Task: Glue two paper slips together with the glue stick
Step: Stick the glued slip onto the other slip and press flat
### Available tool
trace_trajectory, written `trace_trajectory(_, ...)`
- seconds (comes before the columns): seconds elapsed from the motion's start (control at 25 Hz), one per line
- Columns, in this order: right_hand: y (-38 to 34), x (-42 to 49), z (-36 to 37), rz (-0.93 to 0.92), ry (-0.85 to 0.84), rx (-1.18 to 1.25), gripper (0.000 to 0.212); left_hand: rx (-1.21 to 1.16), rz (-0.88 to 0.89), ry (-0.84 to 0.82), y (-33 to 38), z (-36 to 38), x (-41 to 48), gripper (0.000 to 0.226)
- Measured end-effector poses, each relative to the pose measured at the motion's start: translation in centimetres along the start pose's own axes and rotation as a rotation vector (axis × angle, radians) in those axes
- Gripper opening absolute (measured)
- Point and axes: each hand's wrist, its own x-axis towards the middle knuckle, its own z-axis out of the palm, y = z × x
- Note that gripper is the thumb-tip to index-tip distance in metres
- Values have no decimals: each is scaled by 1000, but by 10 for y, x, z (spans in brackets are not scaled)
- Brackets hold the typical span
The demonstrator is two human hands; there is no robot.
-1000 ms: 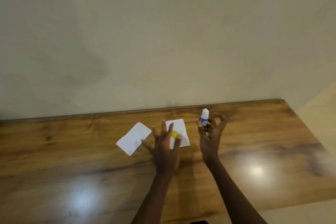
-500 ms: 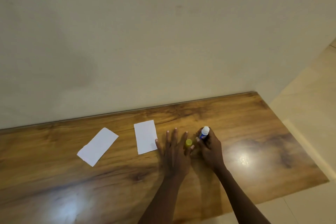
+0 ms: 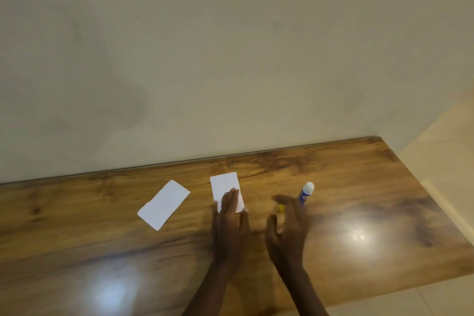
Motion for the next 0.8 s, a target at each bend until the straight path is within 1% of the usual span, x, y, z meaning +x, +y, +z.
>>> trace_trajectory(0.04,-15,-1,17,44,-136,-23,29,-18,-58,91,-4,-11,3,43)
trace_trajectory(0.08,-27,1,34,135,-272,-46,30,-27,-106,155,-9,-23,6,38)
trace_trajectory(0.12,-34,3,49,255,-371,-96,37,-44,-156,183,-12,-31,10,35)
trace_trajectory(0.16,-36,5,62,363,-434,-182,45,-79,-227,180,-15,-37,12,32)
trace_trajectory(0.2,-38,6,71,433,-482,-272,52,-128,-310,156,-16,-41,15,31)
trace_trajectory(0.28,-41,8,82,508,-523,-374,59,-215,-442,98,-19,-45,17,30)
trace_trajectory(0.32,-42,11,86,549,-523,-381,60,-234,-475,68,-19,-46,19,30)
trace_trajectory(0.36,-43,16,89,608,-523,-356,60,-245,-492,38,-19,-46,20,30)
trace_trajectory(0.44,-43,26,91,719,-523,-219,56,-279,-523,-33,-20,-50,23,31)
trace_trajectory(0.52,-40,34,90,720,-557,-64,43,-351,-539,-93,-24,-59,22,32)
trace_trajectory(0.56,-38,37,87,709,-564,17,33,-386,-529,-86,-26,-65,20,31)
trace_trajectory(0.64,-37,41,81,735,-568,189,15,-422,-473,34,-32,-81,12,28)
trace_trajectory(0.68,-37,42,80,733,-584,234,12,-400,-435,130,-37,-91,8,27)
trace_trajectory(0.72,-38,45,80,684,-617,231,12,-341,-397,229,-44,-102,4,26)
trace_trajectory(0.8,-43,54,83,432,-682,90,13,-167,-336,353,-62,-122,-1,29)
